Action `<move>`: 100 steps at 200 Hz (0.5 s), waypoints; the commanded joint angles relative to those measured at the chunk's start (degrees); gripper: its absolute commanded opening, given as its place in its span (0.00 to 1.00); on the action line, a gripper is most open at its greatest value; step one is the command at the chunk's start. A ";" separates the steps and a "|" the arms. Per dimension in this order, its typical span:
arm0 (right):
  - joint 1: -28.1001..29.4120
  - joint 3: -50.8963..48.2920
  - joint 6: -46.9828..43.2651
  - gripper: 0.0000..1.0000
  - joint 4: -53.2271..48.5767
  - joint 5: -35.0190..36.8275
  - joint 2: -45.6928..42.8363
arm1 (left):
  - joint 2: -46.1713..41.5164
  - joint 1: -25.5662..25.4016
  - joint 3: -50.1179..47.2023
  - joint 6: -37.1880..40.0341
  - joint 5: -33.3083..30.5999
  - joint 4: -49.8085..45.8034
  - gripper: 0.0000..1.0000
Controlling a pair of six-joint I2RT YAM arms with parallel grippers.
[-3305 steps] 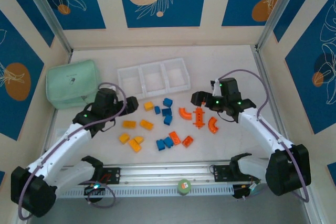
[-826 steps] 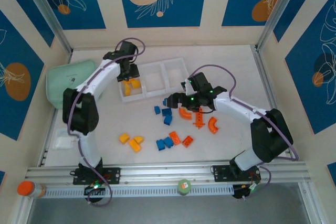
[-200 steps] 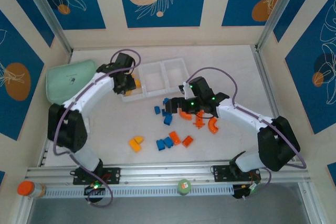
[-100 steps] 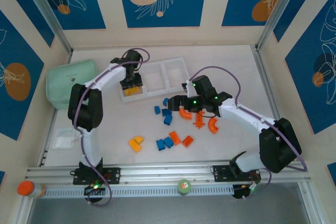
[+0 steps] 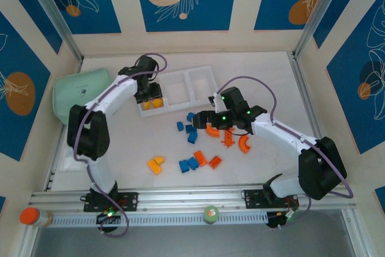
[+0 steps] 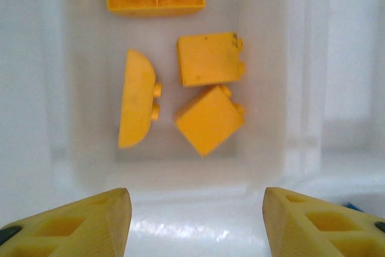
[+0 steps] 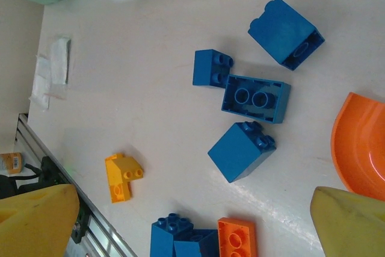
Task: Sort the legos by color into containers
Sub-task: Pick up the legos from the bottom-center of the table.
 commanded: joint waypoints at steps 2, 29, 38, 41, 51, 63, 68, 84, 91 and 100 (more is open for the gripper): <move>1.01 1.84 -2.80 0.99 -3.97 0.28 -0.87 | -7.13 -0.47 -5.15 -0.59 3.34 -0.82 0.59; 2.85 1.34 -3.78 0.99 -5.61 0.74 -0.89 | -13.17 -2.49 -11.84 -1.61 4.64 -1.24 0.61; 3.46 1.02 -3.80 0.99 -5.99 0.74 -0.93 | -14.87 -3.45 -13.43 -2.01 4.23 -2.12 0.61; 3.72 0.91 -3.76 0.99 -6.16 0.85 -0.95 | -15.30 -3.75 -13.98 -2.06 4.17 -2.44 0.61; 4.68 0.40 -3.54 0.99 -6.35 1.25 -1.11 | -16.96 -4.98 -15.64 -2.73 3.90 -3.68 0.61; 6.00 -0.39 -3.29 0.99 -6.15 1.67 -1.32 | -18.99 -6.86 -18.23 -4.28 4.08 -4.01 0.61; 6.53 -0.70 -3.07 0.99 -6.11 1.77 -1.27 | -19.82 -7.76 -19.54 -4.80 4.39 -3.78 0.61; 7.88 -1.76 -2.07 0.99 -5.69 1.71 -1.26 | -22.17 -10.31 -23.29 -6.82 5.65 -3.08 0.62; 8.54 -2.31 -1.69 0.99 -5.43 1.71 -1.26 | -23.05 -11.38 -24.45 -8.04 5.42 -3.52 0.62; 9.34 -3.17 -1.05 0.99 -4.81 1.71 -1.55 | -24.10 -12.63 -26.17 -9.83 5.19 -3.79 0.62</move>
